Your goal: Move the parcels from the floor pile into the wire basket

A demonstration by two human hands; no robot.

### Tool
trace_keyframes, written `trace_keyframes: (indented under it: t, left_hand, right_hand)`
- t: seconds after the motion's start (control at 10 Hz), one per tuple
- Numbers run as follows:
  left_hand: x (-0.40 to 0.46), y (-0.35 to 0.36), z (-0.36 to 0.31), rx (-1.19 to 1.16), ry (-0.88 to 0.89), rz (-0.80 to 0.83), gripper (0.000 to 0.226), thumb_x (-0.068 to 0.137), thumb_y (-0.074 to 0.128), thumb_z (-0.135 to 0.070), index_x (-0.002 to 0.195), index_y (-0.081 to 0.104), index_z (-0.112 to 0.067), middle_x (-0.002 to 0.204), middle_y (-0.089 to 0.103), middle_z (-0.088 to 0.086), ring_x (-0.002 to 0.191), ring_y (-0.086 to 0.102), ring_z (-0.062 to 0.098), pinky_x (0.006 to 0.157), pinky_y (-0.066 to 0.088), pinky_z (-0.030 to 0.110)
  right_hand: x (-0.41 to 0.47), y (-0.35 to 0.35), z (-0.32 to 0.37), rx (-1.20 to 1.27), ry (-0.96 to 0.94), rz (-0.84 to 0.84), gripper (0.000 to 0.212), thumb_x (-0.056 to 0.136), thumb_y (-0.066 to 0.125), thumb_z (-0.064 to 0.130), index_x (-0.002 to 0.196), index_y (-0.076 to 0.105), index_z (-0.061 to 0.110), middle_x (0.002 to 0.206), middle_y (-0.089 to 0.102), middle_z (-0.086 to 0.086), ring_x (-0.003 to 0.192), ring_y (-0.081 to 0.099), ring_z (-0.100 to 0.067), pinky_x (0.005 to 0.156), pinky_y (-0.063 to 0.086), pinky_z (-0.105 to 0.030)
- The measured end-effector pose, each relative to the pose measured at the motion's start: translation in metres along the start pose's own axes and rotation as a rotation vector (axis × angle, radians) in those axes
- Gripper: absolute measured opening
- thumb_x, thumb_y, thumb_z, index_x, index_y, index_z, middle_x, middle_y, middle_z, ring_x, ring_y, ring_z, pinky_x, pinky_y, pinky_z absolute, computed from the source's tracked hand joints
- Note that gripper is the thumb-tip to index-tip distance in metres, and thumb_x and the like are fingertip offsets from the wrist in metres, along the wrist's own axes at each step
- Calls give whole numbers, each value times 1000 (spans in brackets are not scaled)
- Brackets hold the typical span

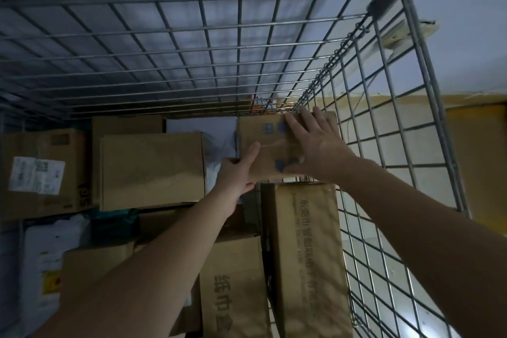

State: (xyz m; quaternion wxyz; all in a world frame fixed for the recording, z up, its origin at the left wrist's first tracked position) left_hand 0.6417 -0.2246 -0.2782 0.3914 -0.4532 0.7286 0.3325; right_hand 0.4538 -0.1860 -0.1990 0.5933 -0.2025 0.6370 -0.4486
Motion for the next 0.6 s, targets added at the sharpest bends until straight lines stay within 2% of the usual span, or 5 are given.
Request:
trace_keyframes:
  t: [0.2, 0.3, 0.4, 0.5, 0.6]
  left_hand:
    - [43, 0, 5, 211, -42, -39, 70, 88, 67, -68, 126, 57, -11, 124, 66, 8, 114, 66, 28, 99, 56, 40]
    - [52, -8, 10, 298, -42, -58, 61, 96, 63, -59, 132, 57, -10, 121, 67, 8, 112, 67, 32, 99, 57, 41]
    - [52, -17, 9, 273, -12, -32, 46, 104, 58, -45, 137, 54, -14, 111, 63, 6, 107, 66, 29, 91, 56, 39]
    - [27, -37, -7, 509, 158, -87, 23, 103, 61, -34, 121, 58, -19, 106, 61, 5, 105, 59, 26, 86, 45, 35]
    - [-19, -70, -39, 873, 414, -123, 46, 96, 64, -47, 131, 57, -18, 124, 62, 0, 108, 61, 21, 87, 48, 34]
  right_hand:
    - [33, 32, -4, -12, 90, -70, 107, 82, 80, 52, 164, 14, 31, 163, 16, -15, 150, 15, -39, 122, 29, -55]
    - [41, 61, -2, 42, 106, -75, 82, 92, 74, 25, 159, 27, 24, 165, 23, -10, 153, 17, -33, 122, 32, -50]
    - [46, 73, -5, 101, 97, -46, 69, 99, 65, 20, 158, 29, 21, 173, 8, -4, 160, 4, -29, 128, 17, -50]
    - [31, 59, -5, 135, 101, -43, 67, 101, 61, 29, 159, 28, 25, 173, 6, -5, 158, 8, -35, 124, 27, -54]
    - [-5, 24, 3, 194, 88, -98, 67, 100, 61, 30, 159, 32, 27, 169, 20, -5, 151, 27, -34, 117, 39, -49]
Point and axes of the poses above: each hand's wrist, its own x-axis towards the middle knuckle, its own y-axis out of the palm, z = x × y, the point moved 4 cm from there along x, towards the middle knuckle
